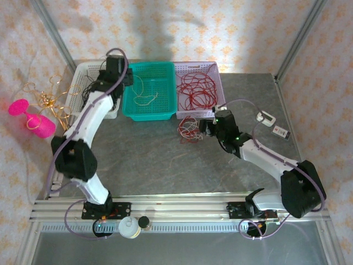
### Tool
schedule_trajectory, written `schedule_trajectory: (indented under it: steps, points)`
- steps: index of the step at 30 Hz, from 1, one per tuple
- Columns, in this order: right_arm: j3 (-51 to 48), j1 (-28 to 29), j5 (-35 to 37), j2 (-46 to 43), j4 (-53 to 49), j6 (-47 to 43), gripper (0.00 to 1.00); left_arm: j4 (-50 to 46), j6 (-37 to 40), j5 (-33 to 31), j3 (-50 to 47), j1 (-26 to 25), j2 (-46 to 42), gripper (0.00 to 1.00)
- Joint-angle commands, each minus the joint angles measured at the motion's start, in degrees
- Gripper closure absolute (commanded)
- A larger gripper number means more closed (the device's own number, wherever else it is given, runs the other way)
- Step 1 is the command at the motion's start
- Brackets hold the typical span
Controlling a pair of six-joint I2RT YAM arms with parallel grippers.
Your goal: Untangle the cables
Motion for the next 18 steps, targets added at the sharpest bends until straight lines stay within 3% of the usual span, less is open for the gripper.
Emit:
schedule_trajectory:
  steps: [1, 7, 12, 18]
  points:
    - [1.3, -2.9, -1.0, -0.3, -5.8, 3.4, 0.43, 8.1, -6.0, 5.1, -11.2, -3.9, -8.3, 0.22]
    - [-1.0, -9.0, -17.0, 4.2, -3.0, 8.1, 0.47, 16.1, -8.3, 14.7, -29.3, -16.1, -17.6, 0.29]
    - [-1.2, -9.1, -18.6, 6.3, 0.1, 9.5, 0.49, 24.2, -1.5, 27.3, -39.8, -25.2, -16.2, 0.49]
    - [-1.3, -9.1, -18.7, 6.8, 0.3, 9.5, 0.51, 33.8, 7.4, 30.6, -42.9, -30.9, -8.4, 0.57]
